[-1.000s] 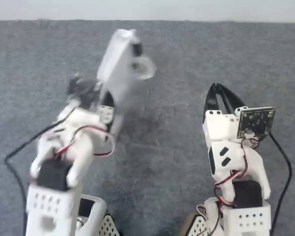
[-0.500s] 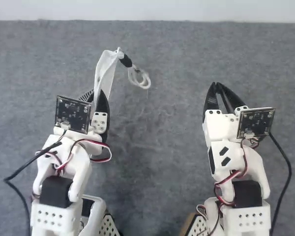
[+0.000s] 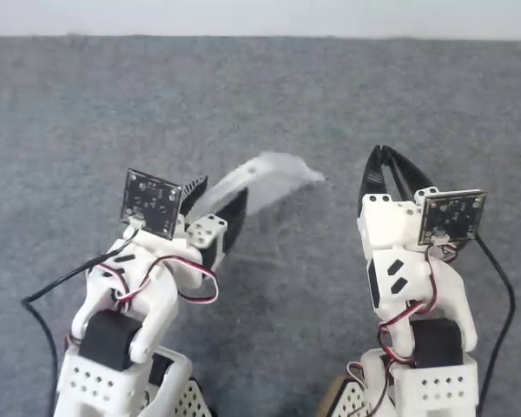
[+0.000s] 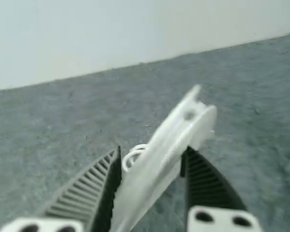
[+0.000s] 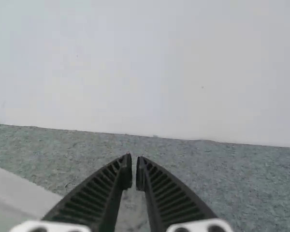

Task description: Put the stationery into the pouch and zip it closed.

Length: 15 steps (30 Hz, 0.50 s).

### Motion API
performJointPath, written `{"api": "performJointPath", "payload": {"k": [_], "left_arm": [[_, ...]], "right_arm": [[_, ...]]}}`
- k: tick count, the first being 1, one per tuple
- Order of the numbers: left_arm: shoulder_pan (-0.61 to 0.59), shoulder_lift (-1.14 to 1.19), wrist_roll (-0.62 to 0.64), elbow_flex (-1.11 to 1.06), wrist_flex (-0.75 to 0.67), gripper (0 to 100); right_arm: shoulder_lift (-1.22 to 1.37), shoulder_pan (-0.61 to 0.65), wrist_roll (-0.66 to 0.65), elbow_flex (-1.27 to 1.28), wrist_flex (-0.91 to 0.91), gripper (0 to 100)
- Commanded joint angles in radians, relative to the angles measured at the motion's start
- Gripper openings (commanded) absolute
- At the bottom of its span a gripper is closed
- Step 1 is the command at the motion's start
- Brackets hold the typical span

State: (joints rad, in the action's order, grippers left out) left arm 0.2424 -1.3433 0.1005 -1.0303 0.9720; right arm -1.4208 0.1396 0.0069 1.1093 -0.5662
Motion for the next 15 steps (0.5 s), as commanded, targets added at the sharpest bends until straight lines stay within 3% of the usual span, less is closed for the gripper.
{"api": "performJointPath", "payload": {"k": [1, 15], "left_arm": [[0.006, -0.032, 0.061, 0.084, 0.06, 22], [-0.003, -0.034, 0.086, 0.131, 0.109, 21]], "right_arm": [[-0.015, -0.001, 0.008, -0.009, 0.021, 2.0], [-0.015, -0.001, 0.008, -0.009, 0.021, 2.0]]}}
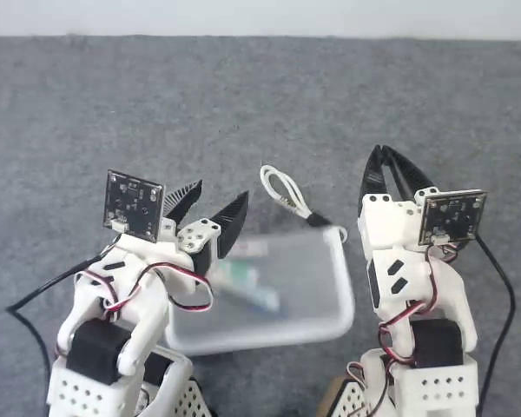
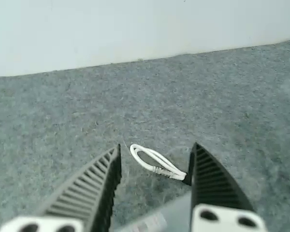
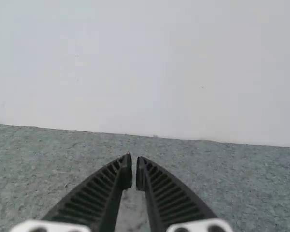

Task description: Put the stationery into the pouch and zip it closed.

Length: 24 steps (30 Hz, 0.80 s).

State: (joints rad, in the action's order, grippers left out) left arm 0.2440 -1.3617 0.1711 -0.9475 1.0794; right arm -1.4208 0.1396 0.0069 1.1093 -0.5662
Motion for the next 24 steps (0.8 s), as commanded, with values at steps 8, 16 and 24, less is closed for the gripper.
{"api": "performJointPath", "payload": {"k": [8, 16, 24], "left_arm": [[-0.101, -0.015, 0.012, 0.045, -0.032, 19], [-0.278, -0.015, 0.011, 0.045, -0.175, 2], [-0.376, -0.015, 0.011, 0.045, -0.226, 1]], "right_arm": [[-0.036, -0.002, -0.044, -0.014, 0.015, 1.7], [-0.185, -0.002, -0.114, -0.003, 0.012, 1.7], [-0.314, -0.002, -0.207, -0.009, -0.096, 1.7]]}}
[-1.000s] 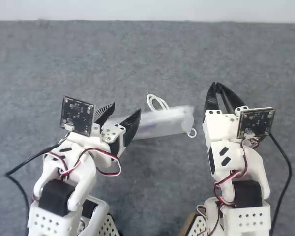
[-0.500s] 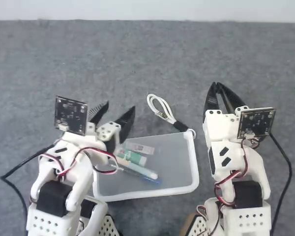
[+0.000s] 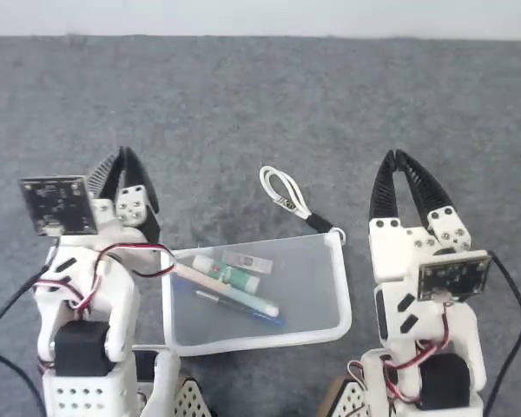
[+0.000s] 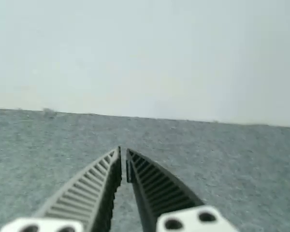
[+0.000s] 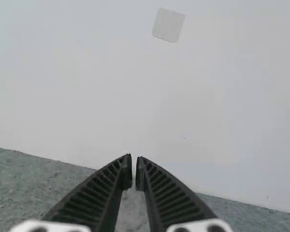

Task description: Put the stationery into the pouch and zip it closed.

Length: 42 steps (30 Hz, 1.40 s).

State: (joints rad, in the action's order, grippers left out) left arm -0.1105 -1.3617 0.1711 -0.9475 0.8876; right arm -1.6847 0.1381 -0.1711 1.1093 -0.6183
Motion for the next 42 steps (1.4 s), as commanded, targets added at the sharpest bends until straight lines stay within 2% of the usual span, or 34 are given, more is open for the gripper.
{"api": "performJointPath", "payload": {"k": [1, 6, 12, 17, 23, 33, 40, 42], "left_arm": [[-0.021, -0.015, 0.011, 0.044, -0.031, 1], [-0.021, -0.031, 0.014, 0.059, 0.057, 1], [-0.021, -0.256, 0.011, 0.025, 0.133, 1], [-0.021, -0.479, -0.031, -0.133, 0.106, 1], [-0.021, -0.462, -0.101, -0.226, 0.112, 1], [-0.021, -0.463, -0.103, -0.524, 0.098, 1], [-0.123, -0.462, -0.101, -0.739, -0.081, 1], [-0.15, -0.462, -0.098, -0.736, -0.078, 1]], "right_arm": [[-0.065, -0.001, -0.029, -0.009, -0.065, 1.8], [-0.137, -0.001, -0.021, -0.009, -0.173, 2.0], [-0.131, -0.001, -0.02, -0.003, -0.263, 2.0], [-0.131, -0.001, -0.02, -0.003, -0.366, 1.7], [-0.131, -0.001, -0.018, 0.058, -0.515, 1.7], [-0.131, -0.001, -0.018, 0.404, -0.541, 1.7], [-0.131, -0.001, -0.026, 0.566, -0.539, 1.7], [-0.128, -0.001, -0.026, 0.574, -0.549, 1.7]]}}
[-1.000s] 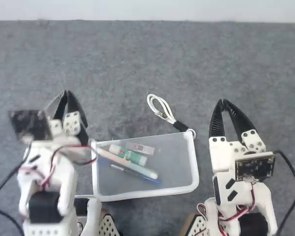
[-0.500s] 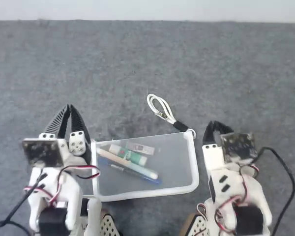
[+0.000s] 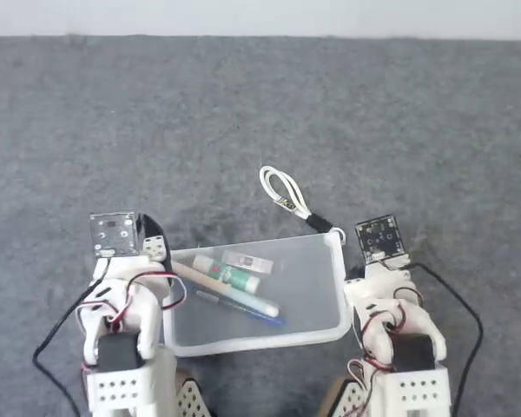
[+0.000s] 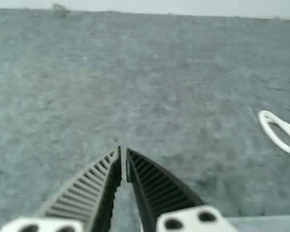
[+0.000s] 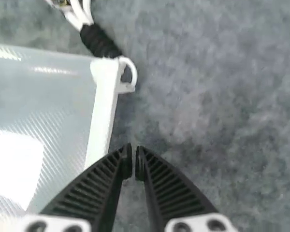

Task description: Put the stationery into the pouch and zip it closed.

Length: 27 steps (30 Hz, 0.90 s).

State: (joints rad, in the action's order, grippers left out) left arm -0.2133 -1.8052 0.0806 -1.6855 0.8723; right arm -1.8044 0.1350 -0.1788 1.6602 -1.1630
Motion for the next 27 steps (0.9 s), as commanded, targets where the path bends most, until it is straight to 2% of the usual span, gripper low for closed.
{"api": "performJointPath", "payload": {"k": [1, 4, 17, 27], "left_arm": [[-0.052, -0.018, -0.008, 0.001, -0.057, 1], [-0.051, -0.018, -0.011, 0.001, -0.018, 1], [-0.055, -0.018, -0.012, 0.001, 0.362, 1], [-0.055, -0.018, -0.009, 0.001, 0.394, 1]], "right_arm": [[-0.01, 0.002, -0.02, 0.023, -0.004, 1.7], [-0.008, 0.002, -0.02, 0.023, -0.005, 1.7], [-0.002, 0.004, -0.02, 0.023, -0.005, 1.7], [-0.002, 0.004, -0.02, 0.023, -0.005, 1.7]]}}
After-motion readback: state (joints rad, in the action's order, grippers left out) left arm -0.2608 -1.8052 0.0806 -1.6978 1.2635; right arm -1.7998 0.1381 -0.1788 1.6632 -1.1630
